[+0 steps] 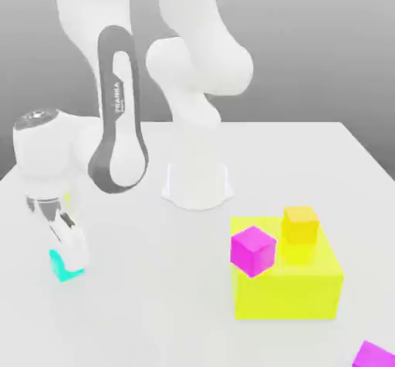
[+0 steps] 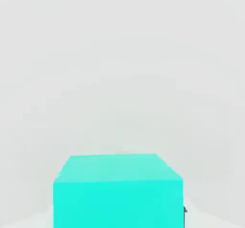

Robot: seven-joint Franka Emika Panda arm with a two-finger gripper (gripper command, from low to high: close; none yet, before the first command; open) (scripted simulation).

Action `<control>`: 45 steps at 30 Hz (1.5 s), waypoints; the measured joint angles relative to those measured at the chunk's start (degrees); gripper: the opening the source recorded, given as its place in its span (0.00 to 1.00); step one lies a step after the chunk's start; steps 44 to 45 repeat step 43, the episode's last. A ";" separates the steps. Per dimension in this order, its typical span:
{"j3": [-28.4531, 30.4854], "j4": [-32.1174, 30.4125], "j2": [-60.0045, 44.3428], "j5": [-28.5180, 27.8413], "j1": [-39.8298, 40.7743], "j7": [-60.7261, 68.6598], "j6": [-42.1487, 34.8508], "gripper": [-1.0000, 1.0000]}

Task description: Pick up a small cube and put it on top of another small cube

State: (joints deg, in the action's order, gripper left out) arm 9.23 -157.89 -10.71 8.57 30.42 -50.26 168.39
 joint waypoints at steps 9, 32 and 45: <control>-4.97 -1.45 15.66 -6.23 -12.74 -14.37 -13.54 0.00; -33.62 -5.06 30.17 5.15 -39.44 -35.44 -23.99 1.00; -31.70 -2.47 37.90 5.39 -40.36 -34.81 -34.31 1.00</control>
